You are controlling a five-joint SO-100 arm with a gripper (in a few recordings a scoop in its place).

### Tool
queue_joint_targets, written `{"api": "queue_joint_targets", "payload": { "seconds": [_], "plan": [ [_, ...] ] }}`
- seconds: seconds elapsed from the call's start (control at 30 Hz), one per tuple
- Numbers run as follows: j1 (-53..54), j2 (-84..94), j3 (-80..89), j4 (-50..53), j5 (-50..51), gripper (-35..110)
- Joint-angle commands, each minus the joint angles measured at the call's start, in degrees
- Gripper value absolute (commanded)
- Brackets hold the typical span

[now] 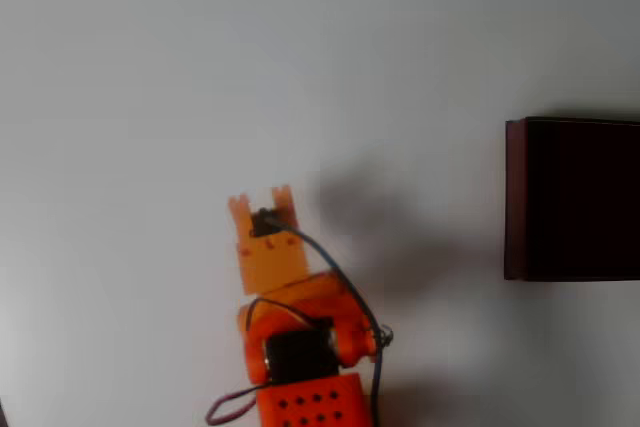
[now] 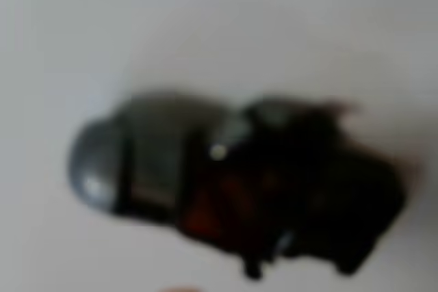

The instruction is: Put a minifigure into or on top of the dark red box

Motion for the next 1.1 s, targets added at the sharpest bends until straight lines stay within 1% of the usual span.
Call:
{"api": "queue_joint_targets", "payload": {
  "seconds": [0.0, 0.13, 0.23, 0.37, 0.43, 0.57, 0.67, 0.8, 0.9, 1.07],
  "plan": [
    [0.4, 5.8, -3.3, 4.4, -6.3, 20],
    [-2.1, 9.9, -3.7, 4.5, -16.3, 20],
    [-5.9, 10.6, -3.7, 3.5, -23.7, 20],
    [-13.2, 3.3, -5.3, 0.9, -32.4, 20],
    [-16.4, -0.3, -5.0, -2.1, -34.7, 20],
    [-20.7, -3.9, -3.5, -8.2, -36.4, 20],
    [-19.4, -5.4, -5.1, -7.8, -38.6, 20],
    [-17.8, -1.1, -2.6, -7.6, -38.8, 20],
    [-16.5, 0.2, -2.7, -5.1, -39.0, 20],
    [-16.1, -1.3, -3.6, -4.5, -42.8, 20]
  ]
}}
